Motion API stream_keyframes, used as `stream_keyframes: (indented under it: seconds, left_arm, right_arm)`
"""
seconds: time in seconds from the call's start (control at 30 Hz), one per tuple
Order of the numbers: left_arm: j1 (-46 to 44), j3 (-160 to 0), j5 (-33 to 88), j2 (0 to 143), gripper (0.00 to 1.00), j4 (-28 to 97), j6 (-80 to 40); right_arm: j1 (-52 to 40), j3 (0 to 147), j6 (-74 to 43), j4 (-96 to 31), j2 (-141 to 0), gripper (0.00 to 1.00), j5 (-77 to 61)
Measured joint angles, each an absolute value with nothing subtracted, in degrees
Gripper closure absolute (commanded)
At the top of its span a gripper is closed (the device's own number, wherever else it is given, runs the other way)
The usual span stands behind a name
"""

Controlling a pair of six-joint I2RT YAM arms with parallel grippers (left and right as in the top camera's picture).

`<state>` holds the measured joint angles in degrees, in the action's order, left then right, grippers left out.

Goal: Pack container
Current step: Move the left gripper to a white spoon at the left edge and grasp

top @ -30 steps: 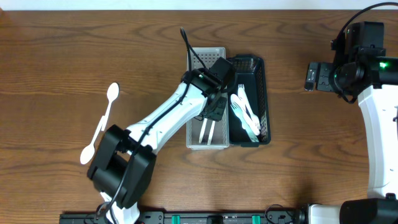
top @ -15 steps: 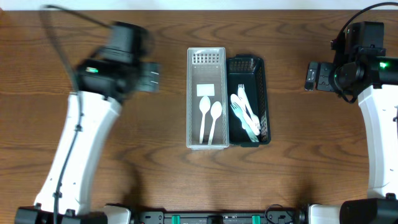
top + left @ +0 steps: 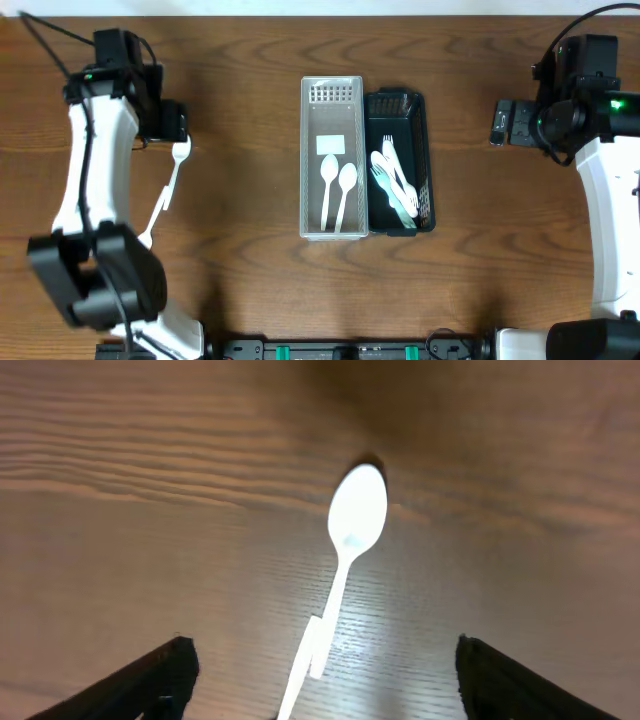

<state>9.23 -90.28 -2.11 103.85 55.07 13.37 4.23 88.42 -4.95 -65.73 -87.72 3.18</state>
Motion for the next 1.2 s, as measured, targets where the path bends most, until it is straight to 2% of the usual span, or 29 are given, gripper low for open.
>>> stream_keyframes:
  seconds: [0.43, 0.87, 0.97, 1.1, 1.2]
  left_arm:
    - [9.41, -89.89, 0.1, 119.46, 0.07, 54.54, 21.54]
    - [11.22, -89.84, 2.94, 124.16, 0.09, 52.93, 22.96]
    - [11.22, -89.84, 3.03, 124.25, 0.15, 52.64, 22.98]
    - [11.22, -89.84, 3.07, 124.25, 0.41, 52.62, 22.98]
    - [11.22, -89.84, 3.07, 124.25, 0.47, 52.64, 23.33]
  right_arm:
    - [4.23, 88.42, -4.93, -65.49, -87.72, 0.01, 3.16]
    - [4.27, 88.42, -4.93, -65.54, -87.72, 0.01, 3.16]
    - [4.27, 88.42, -4.95, -65.56, -87.72, 0.01, 3.16]
    - [4.27, 88.42, -4.93, -65.56, -87.72, 0.01, 3.16]
    - [4.27, 88.42, -4.95, -65.56, -87.72, 0.01, 3.16]
